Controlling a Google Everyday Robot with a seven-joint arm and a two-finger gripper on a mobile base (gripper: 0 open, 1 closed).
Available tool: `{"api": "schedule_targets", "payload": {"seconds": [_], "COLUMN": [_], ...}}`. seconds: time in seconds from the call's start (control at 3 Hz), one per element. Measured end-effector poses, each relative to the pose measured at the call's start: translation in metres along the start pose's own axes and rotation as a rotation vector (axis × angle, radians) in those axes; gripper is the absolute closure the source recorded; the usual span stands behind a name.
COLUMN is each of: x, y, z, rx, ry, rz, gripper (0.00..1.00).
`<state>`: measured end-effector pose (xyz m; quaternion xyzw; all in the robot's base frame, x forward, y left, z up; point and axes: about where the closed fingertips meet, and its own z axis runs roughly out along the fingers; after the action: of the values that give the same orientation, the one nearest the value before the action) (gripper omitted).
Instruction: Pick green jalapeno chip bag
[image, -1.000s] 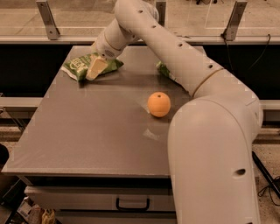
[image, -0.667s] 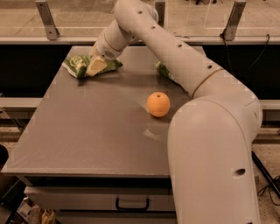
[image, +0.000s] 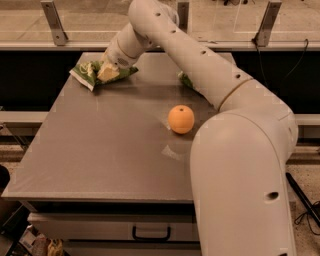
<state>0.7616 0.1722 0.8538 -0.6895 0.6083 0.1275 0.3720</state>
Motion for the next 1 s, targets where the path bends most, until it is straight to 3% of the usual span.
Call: {"api": "schedule_targets", "payload": {"seconds": [0.67, 1.0], "x": [-0.001, -0.015], "y": [0.0, 0.0], "z": [0.0, -0.005], "rx": [0.0, -0.004], "ry": [0.0, -0.004], "rz": [0.0, -0.035], "gripper": [1.0, 1.0]}}
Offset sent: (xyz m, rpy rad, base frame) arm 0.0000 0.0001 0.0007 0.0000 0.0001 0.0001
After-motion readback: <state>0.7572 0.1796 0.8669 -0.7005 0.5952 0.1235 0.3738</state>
